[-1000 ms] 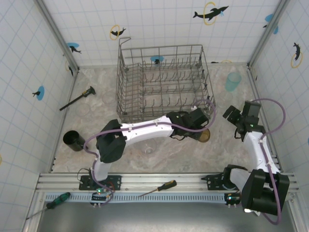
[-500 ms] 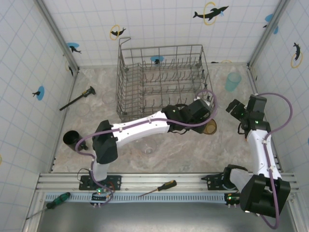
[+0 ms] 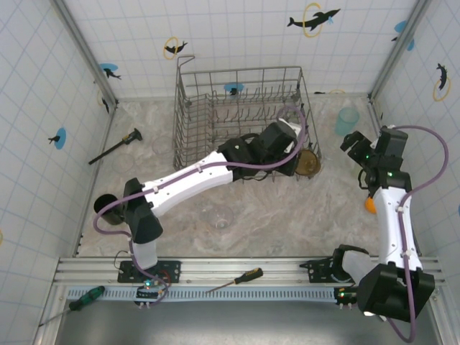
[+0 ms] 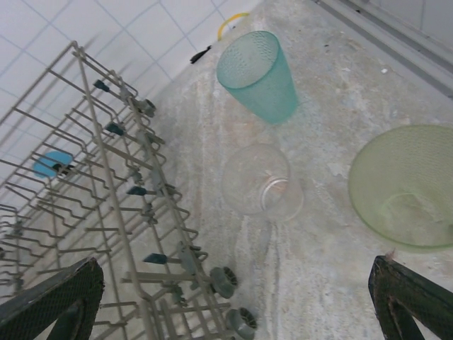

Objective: Load the cups into the dish rack

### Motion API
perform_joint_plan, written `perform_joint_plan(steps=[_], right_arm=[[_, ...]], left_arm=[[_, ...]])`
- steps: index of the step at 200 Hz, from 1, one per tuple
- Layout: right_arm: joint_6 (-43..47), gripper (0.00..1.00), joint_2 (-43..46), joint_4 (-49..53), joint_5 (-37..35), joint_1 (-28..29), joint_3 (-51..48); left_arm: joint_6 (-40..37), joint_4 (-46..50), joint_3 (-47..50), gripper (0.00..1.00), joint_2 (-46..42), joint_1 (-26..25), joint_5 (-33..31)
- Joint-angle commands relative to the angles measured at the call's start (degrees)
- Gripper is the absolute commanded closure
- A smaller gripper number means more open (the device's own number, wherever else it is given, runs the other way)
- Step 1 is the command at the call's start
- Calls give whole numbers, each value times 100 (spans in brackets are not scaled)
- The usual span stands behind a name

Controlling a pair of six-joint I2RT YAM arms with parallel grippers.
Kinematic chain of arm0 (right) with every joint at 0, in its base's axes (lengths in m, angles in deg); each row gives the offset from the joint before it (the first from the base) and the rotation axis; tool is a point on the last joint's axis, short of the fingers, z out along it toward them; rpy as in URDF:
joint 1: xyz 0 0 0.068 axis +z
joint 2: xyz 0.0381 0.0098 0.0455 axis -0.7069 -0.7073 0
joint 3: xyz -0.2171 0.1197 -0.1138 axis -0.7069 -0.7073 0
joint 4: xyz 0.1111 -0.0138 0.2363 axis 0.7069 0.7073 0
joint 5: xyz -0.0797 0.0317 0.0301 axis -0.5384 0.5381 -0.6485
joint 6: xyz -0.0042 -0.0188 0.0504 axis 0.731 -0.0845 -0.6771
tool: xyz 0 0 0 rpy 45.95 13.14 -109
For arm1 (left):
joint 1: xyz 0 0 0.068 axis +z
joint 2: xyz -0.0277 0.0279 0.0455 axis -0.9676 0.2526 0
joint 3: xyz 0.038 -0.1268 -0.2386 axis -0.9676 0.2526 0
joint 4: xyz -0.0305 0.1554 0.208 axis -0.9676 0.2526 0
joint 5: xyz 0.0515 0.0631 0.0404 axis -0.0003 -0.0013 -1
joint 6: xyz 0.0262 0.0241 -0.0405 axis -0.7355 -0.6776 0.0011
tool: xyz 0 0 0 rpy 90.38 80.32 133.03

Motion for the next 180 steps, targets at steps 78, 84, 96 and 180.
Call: perform_joint_plan(steps=[78,84,96,180], right_arm=[[-578,0,-626,-1616,735,614,108],[-613,0,-701,-1726,734,694,113],[-658,0,-844,-1910,719,879,125],[-946,0,-2007,-2980,1072,1874,454]], left_arm=[[-335,-336,-433,100,-86,1463,702],[-329,-360,-432,100,-83,1555,747],[-335,-411,-412,100,-81,1746,828],[107,-1307,251,100,-35,3190,1914]])
